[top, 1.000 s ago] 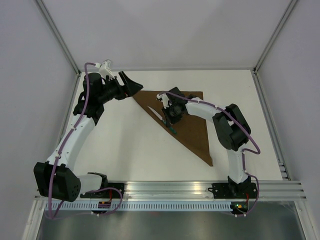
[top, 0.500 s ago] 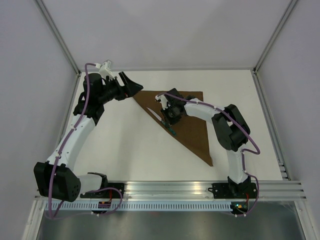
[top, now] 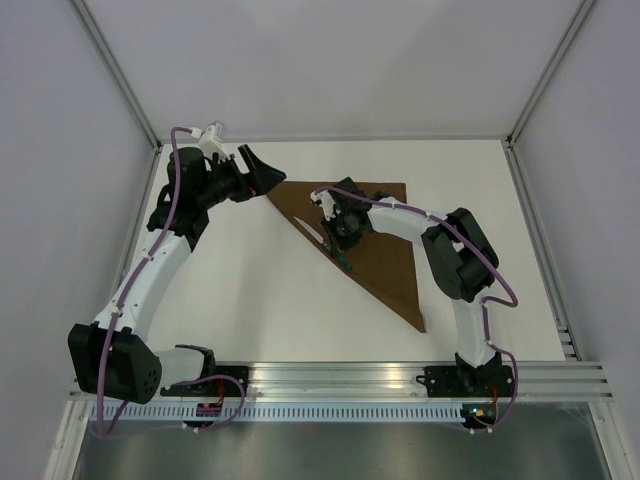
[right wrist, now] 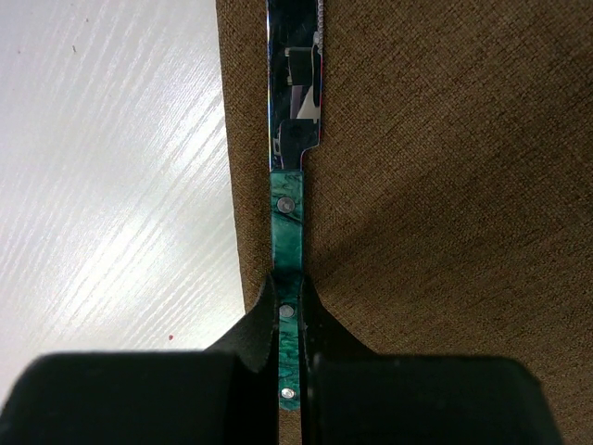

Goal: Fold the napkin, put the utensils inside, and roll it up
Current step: Place the utensil onto the napkin

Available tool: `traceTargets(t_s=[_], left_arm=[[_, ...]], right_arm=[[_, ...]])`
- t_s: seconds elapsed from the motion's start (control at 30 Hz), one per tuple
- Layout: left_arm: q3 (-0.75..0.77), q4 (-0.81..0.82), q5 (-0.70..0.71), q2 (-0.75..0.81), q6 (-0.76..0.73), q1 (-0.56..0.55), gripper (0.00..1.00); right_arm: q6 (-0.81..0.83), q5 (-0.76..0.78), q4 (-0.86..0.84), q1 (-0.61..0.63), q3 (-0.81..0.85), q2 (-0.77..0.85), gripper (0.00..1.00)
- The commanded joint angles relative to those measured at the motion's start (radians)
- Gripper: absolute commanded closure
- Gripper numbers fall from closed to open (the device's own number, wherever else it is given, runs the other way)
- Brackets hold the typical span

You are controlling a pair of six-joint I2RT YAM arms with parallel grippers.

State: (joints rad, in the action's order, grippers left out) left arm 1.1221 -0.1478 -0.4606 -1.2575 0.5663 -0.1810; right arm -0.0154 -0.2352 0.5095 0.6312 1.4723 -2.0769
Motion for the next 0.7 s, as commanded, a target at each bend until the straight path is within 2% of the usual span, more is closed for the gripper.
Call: traceTargets(t_s=[0.0, 0.1, 0.27, 0.4, 0.67], left_arm=[[-0.005, -0.002, 0.023, 0.026, -0.034, -0.003, 0.09], [0.001, 0.002, 0.03, 0.021, -0.032, -0.003, 0.07], [0.011, 0.005, 0.033, 0.017, -0.028, -0.002, 0.01], [0.016, 0.027, 0.034, 0.026, -0.028, 0.006, 0.0], [0.064, 0.079, -0.041, 0.012, -0.046, 0.031, 0.0]], right_arm=[[-0.017, 0.014, 0.008, 0.009, 0.013, -0.023, 1.0], [-0.017, 0.013, 0.012, 0.01, 0.014, -0.025, 0.99], [-0.021, 0.007, 0.017, 0.01, 0.022, -0.018, 0.78], [-0.021, 0.002, 0.029, 0.01, 0.032, -0.012, 0.68], [-0.029, -0.013, 0.073, 0.01, 0.092, 0.041, 0.6]])
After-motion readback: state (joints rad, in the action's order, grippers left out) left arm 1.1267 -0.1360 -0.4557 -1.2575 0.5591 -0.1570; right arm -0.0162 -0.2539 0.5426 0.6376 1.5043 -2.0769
